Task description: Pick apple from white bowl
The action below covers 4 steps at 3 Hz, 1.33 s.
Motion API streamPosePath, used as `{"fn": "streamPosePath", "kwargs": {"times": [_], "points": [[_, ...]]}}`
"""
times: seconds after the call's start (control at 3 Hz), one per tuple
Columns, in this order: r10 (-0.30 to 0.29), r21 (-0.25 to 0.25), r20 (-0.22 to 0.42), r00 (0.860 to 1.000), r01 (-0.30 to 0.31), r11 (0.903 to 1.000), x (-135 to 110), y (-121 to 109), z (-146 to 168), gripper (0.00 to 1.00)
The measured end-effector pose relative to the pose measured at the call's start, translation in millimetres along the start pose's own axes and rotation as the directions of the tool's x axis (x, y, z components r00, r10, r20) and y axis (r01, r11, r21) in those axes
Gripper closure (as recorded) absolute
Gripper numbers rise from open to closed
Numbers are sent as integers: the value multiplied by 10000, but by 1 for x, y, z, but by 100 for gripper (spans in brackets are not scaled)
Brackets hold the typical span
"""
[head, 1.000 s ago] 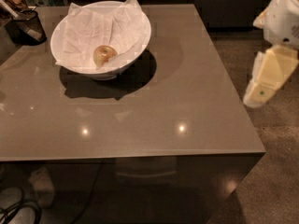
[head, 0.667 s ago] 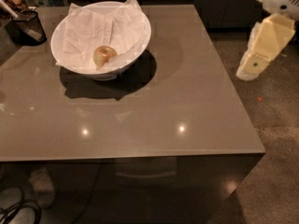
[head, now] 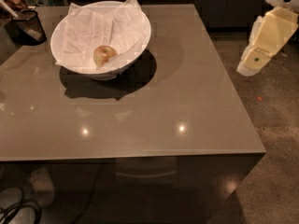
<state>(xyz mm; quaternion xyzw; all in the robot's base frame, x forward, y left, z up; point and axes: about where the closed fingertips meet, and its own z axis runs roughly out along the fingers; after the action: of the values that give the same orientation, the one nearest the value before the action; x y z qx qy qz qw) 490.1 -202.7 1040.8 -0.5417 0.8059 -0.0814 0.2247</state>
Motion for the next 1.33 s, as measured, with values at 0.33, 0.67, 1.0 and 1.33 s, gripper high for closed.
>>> {"fn": "streamPosePath", "kwargs": {"times": [0.33,0.67,1.0,1.33], "points": [[-177,5,568,9982,177,9998,-39,-11,11,0],[-178,6,570,9982,178,9998,-39,-11,11,0],[-184,39,1513,9883,180,9998,-67,-13,13,0],[-620,244,2542,9652,577,9980,-114,-22,10,0]]}}
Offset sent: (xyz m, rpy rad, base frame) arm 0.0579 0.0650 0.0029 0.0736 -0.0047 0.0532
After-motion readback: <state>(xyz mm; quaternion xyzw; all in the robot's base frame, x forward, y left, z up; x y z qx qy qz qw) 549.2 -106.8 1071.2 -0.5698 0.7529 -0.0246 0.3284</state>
